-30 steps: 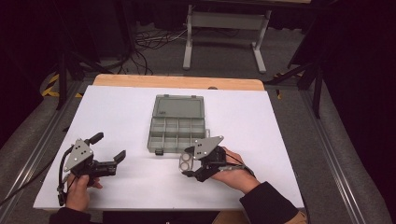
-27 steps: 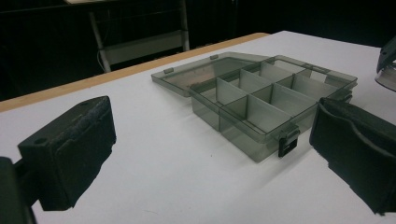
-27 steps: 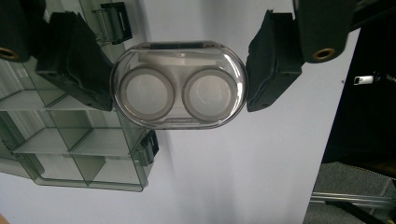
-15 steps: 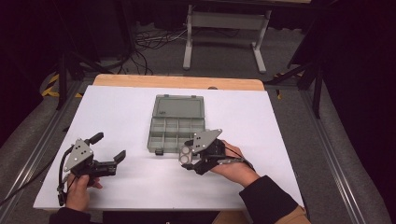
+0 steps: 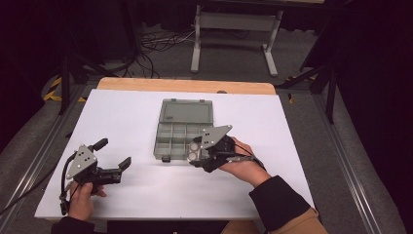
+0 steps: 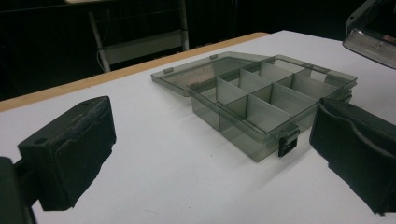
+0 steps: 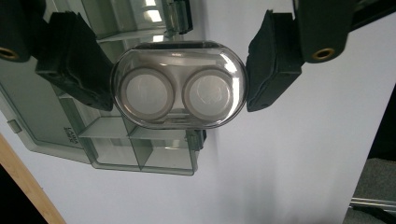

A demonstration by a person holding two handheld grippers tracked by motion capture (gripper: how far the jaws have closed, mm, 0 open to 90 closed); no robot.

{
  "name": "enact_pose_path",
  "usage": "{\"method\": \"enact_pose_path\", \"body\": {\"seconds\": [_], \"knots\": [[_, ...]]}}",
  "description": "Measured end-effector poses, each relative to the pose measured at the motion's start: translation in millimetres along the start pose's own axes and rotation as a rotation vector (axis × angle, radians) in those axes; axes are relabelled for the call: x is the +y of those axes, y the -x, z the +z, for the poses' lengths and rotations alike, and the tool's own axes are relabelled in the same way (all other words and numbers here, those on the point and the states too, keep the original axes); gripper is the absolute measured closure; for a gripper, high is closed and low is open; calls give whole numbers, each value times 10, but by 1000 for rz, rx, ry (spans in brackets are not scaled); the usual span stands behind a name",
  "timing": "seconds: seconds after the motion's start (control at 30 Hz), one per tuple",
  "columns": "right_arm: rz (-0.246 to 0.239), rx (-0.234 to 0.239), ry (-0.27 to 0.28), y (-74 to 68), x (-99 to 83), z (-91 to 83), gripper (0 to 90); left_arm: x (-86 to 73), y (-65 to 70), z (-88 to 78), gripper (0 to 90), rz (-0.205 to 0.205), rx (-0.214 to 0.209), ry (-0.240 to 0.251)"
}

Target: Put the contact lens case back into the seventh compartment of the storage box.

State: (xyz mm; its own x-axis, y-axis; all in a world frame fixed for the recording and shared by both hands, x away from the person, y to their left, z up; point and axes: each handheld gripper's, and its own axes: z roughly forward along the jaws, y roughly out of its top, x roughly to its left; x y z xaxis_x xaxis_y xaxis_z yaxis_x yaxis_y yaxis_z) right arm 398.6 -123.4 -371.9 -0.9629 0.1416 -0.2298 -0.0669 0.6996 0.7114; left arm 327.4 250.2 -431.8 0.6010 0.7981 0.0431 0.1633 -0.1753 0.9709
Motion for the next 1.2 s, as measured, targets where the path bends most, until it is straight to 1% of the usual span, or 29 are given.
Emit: {"method": "enact_pose_path", "body": {"seconds": [0.4, 0.53, 0.63, 0.8, 1.2], "knots": [[10, -4, -21, 116, -2, 88, 263, -2, -4, 2, 13, 0, 1, -1], [3, -12, -36, 152, 29, 102, 263, -3, -4, 3, 13, 1, 0, -1], [3, -14, -32, 191, 55, 111, 263, -3, -7, 2, 13, 1, -2, -2], [1, -14, -49, 245, 71, 151, 263, -4, -10, 1, 13, -2, -1, 0], [6, -13, -80, 359, 45, 247, 263, -5, -11, 1, 13, -4, 0, 0]]}}
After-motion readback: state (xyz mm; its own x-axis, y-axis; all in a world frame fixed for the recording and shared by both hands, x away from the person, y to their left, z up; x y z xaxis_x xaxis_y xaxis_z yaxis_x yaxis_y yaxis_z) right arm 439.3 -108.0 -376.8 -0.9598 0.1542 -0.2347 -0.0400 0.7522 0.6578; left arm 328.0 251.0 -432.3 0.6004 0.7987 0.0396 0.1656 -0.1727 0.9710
